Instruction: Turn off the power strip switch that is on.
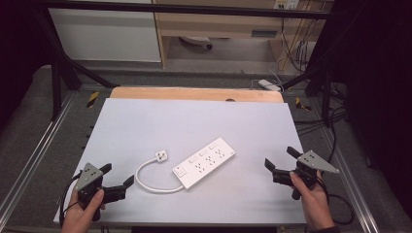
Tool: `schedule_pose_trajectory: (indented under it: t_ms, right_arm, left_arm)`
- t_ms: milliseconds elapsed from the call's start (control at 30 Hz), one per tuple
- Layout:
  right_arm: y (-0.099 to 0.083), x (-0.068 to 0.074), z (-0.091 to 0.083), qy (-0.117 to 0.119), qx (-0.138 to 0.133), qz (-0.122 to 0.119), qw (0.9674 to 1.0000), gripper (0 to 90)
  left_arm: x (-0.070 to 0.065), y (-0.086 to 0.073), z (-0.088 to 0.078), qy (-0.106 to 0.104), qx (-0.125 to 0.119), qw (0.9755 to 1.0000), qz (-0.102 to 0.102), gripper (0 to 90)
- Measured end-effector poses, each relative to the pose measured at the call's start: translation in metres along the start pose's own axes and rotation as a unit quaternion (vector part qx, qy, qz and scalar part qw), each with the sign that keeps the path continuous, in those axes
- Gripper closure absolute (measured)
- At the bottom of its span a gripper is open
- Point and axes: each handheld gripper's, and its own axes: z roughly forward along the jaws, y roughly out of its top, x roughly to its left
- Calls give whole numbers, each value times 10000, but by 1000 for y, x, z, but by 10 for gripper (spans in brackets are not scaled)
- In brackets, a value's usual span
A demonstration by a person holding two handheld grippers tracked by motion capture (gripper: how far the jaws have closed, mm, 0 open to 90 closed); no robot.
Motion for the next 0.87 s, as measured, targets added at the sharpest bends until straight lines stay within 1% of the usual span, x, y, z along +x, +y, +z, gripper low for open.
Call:
schedule_pose_trajectory:
  t_ms: [233,267,333,467,567,700,733,867]
  right_arm:
    - [-19,4,12,127,246,-37,9996,23]
    - [-21,5,15,156,294,-18,9994,23]
    - [-25,7,19,231,404,-60,9989,23]
    - [-32,12,29,381,523,-107,9978,23]
    - [-34,15,36,459,578,-191,9971,26]
    - [-38,18,45,475,745,-274,9957,30]
    - [-38,19,46,493,795,-276,9952,31]
    - [-37,20,49,478,860,-287,9947,30]
  left_arm:
    - [-1,0,0,-18,-12,10000,17,56]
    - [-1,0,0,-18,-12,10000,16,56]
    - [-1,0,0,-22,-20,10000,35,56]
    - [-1,1,0,-21,-21,10000,47,56]
    - [-2,1,0,-27,-20,10000,63,56]
    - [-2,1,1,-34,-10,10000,69,56]
    - [-2,1,1,-44,-10,10000,71,56]
    - [-2,1,1,-43,-13,10000,79,56]
